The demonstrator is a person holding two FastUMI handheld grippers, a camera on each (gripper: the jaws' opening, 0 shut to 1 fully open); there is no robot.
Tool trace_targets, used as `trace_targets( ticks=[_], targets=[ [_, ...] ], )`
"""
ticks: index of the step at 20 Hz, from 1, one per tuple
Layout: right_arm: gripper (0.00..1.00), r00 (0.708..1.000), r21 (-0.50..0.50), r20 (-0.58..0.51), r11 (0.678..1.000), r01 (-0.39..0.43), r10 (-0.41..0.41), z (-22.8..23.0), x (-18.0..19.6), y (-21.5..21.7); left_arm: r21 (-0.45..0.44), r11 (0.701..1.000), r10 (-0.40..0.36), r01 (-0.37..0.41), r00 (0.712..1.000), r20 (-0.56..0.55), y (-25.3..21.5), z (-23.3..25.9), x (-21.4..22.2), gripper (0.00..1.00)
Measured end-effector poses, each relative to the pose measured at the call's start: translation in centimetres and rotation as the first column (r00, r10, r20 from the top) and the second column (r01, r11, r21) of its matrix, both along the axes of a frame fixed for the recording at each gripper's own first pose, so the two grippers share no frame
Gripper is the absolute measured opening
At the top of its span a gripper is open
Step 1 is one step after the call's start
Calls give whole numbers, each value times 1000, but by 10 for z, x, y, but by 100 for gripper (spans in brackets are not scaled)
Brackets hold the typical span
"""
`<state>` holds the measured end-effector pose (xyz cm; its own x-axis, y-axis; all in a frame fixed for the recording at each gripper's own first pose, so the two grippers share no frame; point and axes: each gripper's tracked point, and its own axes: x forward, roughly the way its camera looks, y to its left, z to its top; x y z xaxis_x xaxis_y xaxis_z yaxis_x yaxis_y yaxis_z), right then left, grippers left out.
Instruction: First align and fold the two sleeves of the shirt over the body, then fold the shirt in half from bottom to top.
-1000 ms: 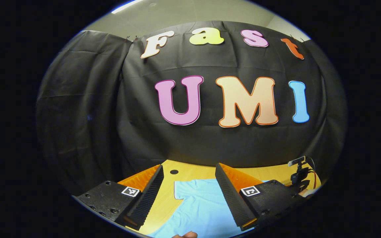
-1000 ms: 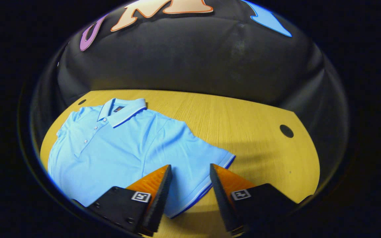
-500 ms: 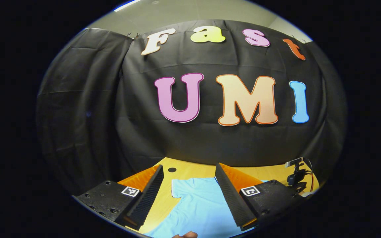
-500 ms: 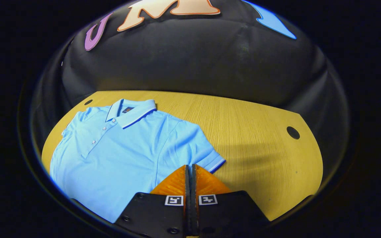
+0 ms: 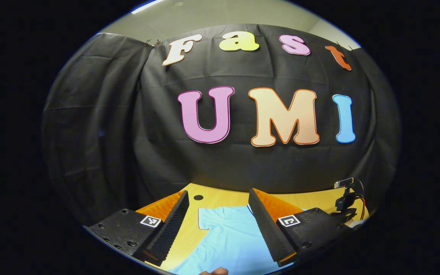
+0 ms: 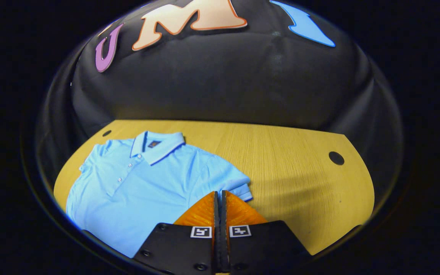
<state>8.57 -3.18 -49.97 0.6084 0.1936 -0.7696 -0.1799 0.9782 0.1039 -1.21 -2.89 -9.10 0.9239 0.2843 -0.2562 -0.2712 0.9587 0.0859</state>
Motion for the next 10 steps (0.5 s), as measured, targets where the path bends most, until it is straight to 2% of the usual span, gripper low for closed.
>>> trace_targets(
  ticks=[4, 10],
  targets=[
    [2, 999, 34, 49, 999, -24, 22, 23, 9, 30, -32, 999, -9, 9, 1000, 5, 2, -5, -4, 95],
    [2, 998, 44, 41, 998, -51, 49, 25, 3, 87, -25, 999, -37, 37, 999, -12, 33, -12, -8, 95]
  ],
)
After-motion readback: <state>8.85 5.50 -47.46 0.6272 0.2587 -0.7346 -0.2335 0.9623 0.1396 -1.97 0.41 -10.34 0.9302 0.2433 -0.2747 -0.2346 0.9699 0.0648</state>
